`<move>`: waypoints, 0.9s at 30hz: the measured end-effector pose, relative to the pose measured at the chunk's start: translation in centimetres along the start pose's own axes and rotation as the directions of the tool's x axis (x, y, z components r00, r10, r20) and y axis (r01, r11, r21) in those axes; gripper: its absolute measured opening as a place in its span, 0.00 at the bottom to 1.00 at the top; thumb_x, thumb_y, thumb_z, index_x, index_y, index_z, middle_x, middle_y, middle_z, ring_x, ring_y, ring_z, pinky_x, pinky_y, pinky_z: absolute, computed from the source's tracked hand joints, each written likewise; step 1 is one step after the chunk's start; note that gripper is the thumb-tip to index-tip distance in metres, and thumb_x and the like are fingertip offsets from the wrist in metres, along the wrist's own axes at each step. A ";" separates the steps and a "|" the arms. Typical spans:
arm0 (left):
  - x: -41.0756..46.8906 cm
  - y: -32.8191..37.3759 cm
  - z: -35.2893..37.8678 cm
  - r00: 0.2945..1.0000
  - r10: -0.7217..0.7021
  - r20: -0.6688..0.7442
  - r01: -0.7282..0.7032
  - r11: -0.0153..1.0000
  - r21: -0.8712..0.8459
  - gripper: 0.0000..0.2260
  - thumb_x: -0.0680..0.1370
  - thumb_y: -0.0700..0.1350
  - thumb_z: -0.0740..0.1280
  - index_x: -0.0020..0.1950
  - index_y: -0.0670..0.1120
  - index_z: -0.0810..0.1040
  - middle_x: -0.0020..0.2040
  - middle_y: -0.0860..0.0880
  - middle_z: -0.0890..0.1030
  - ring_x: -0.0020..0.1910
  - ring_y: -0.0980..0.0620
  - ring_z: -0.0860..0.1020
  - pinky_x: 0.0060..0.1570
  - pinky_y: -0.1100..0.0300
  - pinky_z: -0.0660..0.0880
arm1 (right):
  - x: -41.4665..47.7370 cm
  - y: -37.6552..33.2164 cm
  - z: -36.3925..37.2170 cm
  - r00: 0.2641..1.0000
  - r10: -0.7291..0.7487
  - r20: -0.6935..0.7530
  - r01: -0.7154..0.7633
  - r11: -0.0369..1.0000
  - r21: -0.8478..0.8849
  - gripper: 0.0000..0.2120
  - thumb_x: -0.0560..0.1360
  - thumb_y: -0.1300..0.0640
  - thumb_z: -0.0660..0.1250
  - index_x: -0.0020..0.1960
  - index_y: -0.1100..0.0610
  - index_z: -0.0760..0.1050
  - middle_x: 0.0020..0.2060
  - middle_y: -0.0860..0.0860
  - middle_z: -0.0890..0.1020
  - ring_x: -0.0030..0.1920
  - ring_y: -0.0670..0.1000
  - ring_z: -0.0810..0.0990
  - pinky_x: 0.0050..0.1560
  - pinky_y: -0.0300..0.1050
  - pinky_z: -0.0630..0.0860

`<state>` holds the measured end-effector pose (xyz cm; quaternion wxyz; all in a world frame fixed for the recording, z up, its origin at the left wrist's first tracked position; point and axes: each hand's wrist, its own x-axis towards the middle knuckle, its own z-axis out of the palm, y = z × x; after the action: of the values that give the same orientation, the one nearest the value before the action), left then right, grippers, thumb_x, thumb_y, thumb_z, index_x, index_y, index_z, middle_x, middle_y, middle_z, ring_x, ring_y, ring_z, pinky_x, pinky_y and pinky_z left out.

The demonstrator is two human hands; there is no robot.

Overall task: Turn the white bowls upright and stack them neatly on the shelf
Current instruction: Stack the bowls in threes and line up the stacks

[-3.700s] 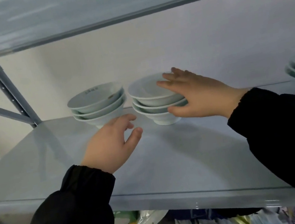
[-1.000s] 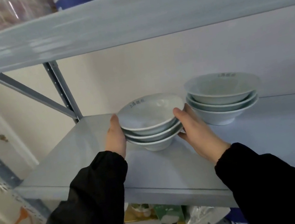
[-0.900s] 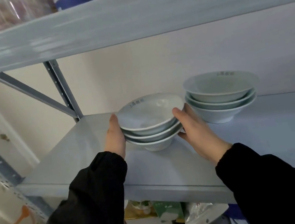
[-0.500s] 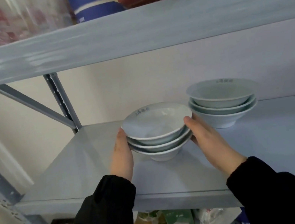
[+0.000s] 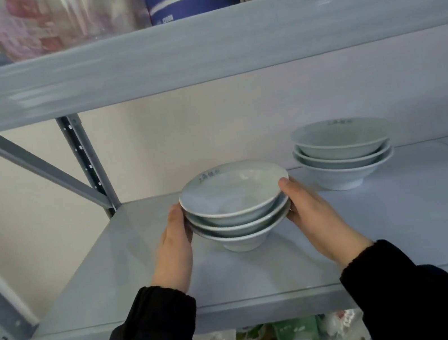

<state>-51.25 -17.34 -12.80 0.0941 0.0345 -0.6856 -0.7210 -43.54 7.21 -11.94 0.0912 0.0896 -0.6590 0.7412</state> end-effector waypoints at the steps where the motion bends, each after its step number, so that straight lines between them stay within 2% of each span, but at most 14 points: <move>1: -0.5 0.2 -0.4 1.000 0.004 0.013 -0.004 1.000 -0.007 0.11 0.83 0.51 0.56 0.49 0.51 0.77 0.63 0.47 0.80 0.54 0.53 0.80 0.55 0.59 0.75 | 0.0 0.0 0.5 1.000 0.002 0.002 -0.002 1.000 -0.006 0.25 0.74 0.36 0.65 0.69 0.42 0.74 0.65 0.43 0.80 0.68 0.45 0.76 0.73 0.55 0.67; 4: -2.3 0.9 -1.7 0.989 0.088 0.118 -0.084 0.996 -0.040 0.19 0.83 0.56 0.54 0.59 0.46 0.79 0.58 0.54 0.83 0.57 0.61 0.78 0.59 0.61 0.70 | -0.1 0.3 1.9 1.000 0.002 -0.005 -0.002 1.000 -0.021 0.25 0.74 0.36 0.65 0.69 0.41 0.74 0.65 0.42 0.80 0.68 0.45 0.76 0.73 0.55 0.67; 5: -2.0 1.2 -2.0 0.992 0.077 0.097 -0.073 0.996 -0.048 0.19 0.82 0.56 0.55 0.59 0.46 0.79 0.56 0.54 0.83 0.56 0.61 0.78 0.60 0.60 0.69 | -0.1 0.4 2.3 1.000 0.001 -0.008 -0.001 1.000 -0.028 0.25 0.74 0.35 0.65 0.69 0.41 0.74 0.65 0.42 0.80 0.68 0.45 0.76 0.73 0.55 0.67; 7: -2.2 1.4 -3.0 0.997 0.033 0.075 -0.028 0.998 -0.061 0.17 0.81 0.56 0.56 0.54 0.48 0.80 0.61 0.50 0.82 0.61 0.56 0.78 0.59 0.58 0.70 | -0.1 0.6 3.1 1.000 0.000 -0.006 0.000 0.999 -0.043 0.25 0.73 0.34 0.64 0.69 0.40 0.74 0.65 0.41 0.80 0.68 0.45 0.76 0.73 0.55 0.67; 11: -4.0 1.6 -4.3 0.985 0.080 0.152 -0.073 0.996 -0.047 0.22 0.78 0.61 0.56 0.59 0.49 0.81 0.59 0.52 0.82 0.64 0.57 0.76 0.69 0.52 0.66 | -0.1 0.6 4.0 1.000 -0.003 0.012 0.004 0.999 -0.049 0.25 0.74 0.35 0.64 0.70 0.39 0.72 0.66 0.40 0.79 0.69 0.44 0.74 0.73 0.54 0.67; 13: -4.1 1.5 -4.9 0.983 0.085 0.161 -0.077 0.995 -0.060 0.23 0.78 0.61 0.57 0.63 0.48 0.79 0.59 0.49 0.82 0.65 0.55 0.76 0.71 0.48 0.65 | -0.1 0.5 4.5 1.000 -0.001 0.014 0.002 0.999 -0.053 0.25 0.74 0.35 0.64 0.70 0.38 0.72 0.66 0.40 0.79 0.69 0.44 0.74 0.73 0.55 0.66; 15: -3.6 1.6 -5.4 0.986 0.077 0.145 -0.073 0.997 -0.033 0.22 0.77 0.61 0.58 0.58 0.47 0.80 0.56 0.49 0.83 0.63 0.54 0.77 0.71 0.46 0.66 | -0.1 0.4 5.1 1.000 -0.005 0.024 0.006 0.997 -0.077 0.23 0.75 0.34 0.64 0.69 0.37 0.72 0.66 0.39 0.79 0.69 0.44 0.74 0.73 0.55 0.66; 16: -3.4 1.5 -5.5 0.990 0.057 0.132 -0.055 0.998 -0.018 0.21 0.76 0.62 0.58 0.55 0.50 0.81 0.55 0.52 0.83 0.61 0.55 0.77 0.71 0.46 0.66 | -0.1 0.4 5.4 1.000 -0.008 0.027 0.010 0.995 -0.094 0.23 0.75 0.34 0.63 0.69 0.36 0.72 0.65 0.38 0.79 0.68 0.43 0.74 0.73 0.55 0.66; 21: -3.3 1.4 -5.8 0.993 0.055 0.104 -0.057 0.998 0.023 0.24 0.74 0.68 0.57 0.62 0.59 0.79 0.60 0.59 0.81 0.63 0.59 0.76 0.70 0.51 0.66 | -0.3 0.2 6.5 1.000 -0.018 0.014 0.020 0.991 -0.132 0.20 0.75 0.35 0.63 0.67 0.32 0.72 0.63 0.34 0.79 0.67 0.40 0.75 0.72 0.53 0.68; 27: -3.2 1.4 -5.9 0.991 0.078 0.108 -0.083 0.996 0.044 0.24 0.75 0.68 0.55 0.65 0.60 0.77 0.61 0.61 0.80 0.65 0.59 0.74 0.71 0.51 0.64 | -0.4 0.3 6.8 1.000 -0.014 0.007 0.015 0.990 -0.139 0.23 0.74 0.34 0.63 0.68 0.32 0.70 0.64 0.35 0.78 0.68 0.41 0.74 0.72 0.54 0.68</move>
<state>-46.91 -22.60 -12.02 0.0857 -0.0292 -0.7078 -0.7005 -43.11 0.44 -11.55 0.1007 0.0899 -0.7087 0.6924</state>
